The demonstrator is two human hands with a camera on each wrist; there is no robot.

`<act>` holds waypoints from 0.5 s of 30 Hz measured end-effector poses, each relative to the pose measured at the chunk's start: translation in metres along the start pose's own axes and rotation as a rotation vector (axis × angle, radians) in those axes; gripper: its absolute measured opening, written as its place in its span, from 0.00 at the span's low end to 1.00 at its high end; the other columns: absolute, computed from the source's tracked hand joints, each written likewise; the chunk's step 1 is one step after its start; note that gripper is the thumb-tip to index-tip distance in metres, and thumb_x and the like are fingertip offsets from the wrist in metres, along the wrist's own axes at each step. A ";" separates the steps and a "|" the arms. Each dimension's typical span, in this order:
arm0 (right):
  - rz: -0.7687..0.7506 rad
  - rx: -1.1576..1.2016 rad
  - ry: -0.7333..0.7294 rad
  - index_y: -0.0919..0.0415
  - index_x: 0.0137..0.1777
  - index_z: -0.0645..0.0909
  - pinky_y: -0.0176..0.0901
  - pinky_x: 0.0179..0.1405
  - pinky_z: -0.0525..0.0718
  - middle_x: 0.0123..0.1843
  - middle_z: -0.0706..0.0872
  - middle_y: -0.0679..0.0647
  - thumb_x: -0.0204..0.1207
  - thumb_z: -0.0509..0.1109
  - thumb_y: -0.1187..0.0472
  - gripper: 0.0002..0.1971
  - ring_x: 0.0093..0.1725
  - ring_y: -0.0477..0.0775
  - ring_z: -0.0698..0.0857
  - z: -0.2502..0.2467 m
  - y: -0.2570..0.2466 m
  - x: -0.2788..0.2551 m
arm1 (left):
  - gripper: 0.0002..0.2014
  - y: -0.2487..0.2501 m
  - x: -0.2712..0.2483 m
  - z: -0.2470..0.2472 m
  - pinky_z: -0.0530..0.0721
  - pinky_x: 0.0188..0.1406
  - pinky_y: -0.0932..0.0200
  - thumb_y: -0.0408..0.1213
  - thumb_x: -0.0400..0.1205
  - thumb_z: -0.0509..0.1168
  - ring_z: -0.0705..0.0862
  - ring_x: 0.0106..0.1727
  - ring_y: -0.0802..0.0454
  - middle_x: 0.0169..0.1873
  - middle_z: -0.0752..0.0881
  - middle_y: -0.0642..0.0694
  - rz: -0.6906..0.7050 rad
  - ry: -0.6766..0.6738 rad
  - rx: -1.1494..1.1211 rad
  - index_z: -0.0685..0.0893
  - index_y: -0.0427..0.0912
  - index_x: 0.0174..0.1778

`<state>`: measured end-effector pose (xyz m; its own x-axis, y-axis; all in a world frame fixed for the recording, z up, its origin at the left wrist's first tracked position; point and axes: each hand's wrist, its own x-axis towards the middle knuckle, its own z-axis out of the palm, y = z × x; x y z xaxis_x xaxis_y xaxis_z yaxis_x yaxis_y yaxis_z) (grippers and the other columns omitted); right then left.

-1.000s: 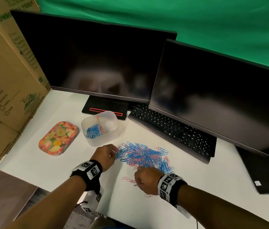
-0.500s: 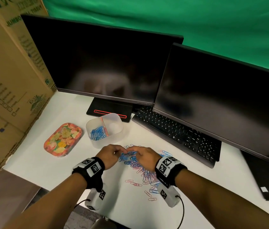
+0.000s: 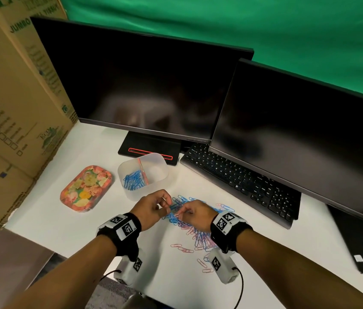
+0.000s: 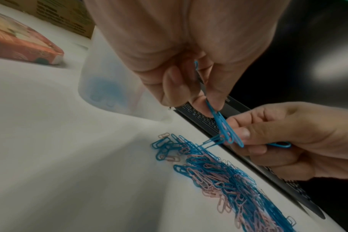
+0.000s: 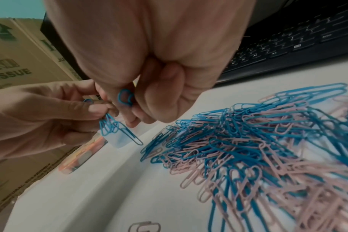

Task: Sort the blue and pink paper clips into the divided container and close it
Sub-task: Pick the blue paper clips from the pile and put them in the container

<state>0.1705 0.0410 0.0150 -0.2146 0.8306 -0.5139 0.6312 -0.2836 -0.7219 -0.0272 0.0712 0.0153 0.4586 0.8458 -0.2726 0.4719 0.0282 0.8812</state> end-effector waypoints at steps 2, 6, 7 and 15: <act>0.022 -0.004 0.036 0.45 0.35 0.83 0.50 0.59 0.85 0.47 0.90 0.52 0.76 0.69 0.58 0.09 0.51 0.55 0.88 -0.002 0.001 0.001 | 0.11 -0.001 0.000 -0.002 0.79 0.41 0.57 0.31 0.77 0.69 0.77 0.33 0.51 0.34 0.83 0.51 -0.004 0.004 0.018 0.80 0.54 0.38; 0.053 -0.024 0.058 0.53 0.43 0.87 0.39 0.54 0.81 0.48 0.88 0.51 0.77 0.69 0.61 0.06 0.54 0.54 0.87 -0.015 0.004 -0.002 | 0.11 -0.006 -0.002 -0.007 0.77 0.41 0.60 0.30 0.77 0.69 0.78 0.35 0.51 0.33 0.84 0.52 -0.009 0.014 0.041 0.81 0.54 0.39; 0.056 -0.049 0.052 0.57 0.48 0.88 0.37 0.55 0.80 0.50 0.88 0.52 0.78 0.68 0.61 0.06 0.55 0.52 0.86 -0.019 0.005 -0.002 | 0.11 -0.007 -0.003 -0.008 0.77 0.42 0.60 0.30 0.77 0.69 0.79 0.36 0.50 0.33 0.84 0.52 -0.014 0.022 0.041 0.81 0.54 0.38; 0.134 0.340 0.006 0.63 0.52 0.83 0.33 0.17 0.68 0.31 0.71 0.54 0.81 0.58 0.69 0.12 0.22 0.48 0.68 -0.017 -0.040 0.010 | 0.12 0.010 -0.002 -0.040 0.66 0.19 0.67 0.25 0.84 0.57 0.67 0.20 0.58 0.33 0.78 0.47 -0.189 0.190 -0.385 0.83 0.41 0.43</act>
<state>0.1560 0.0689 0.0471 -0.1418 0.7778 -0.6123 0.3697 -0.5321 -0.7617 -0.0538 0.0907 0.0397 0.2284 0.8885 -0.3980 0.2034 0.3562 0.9120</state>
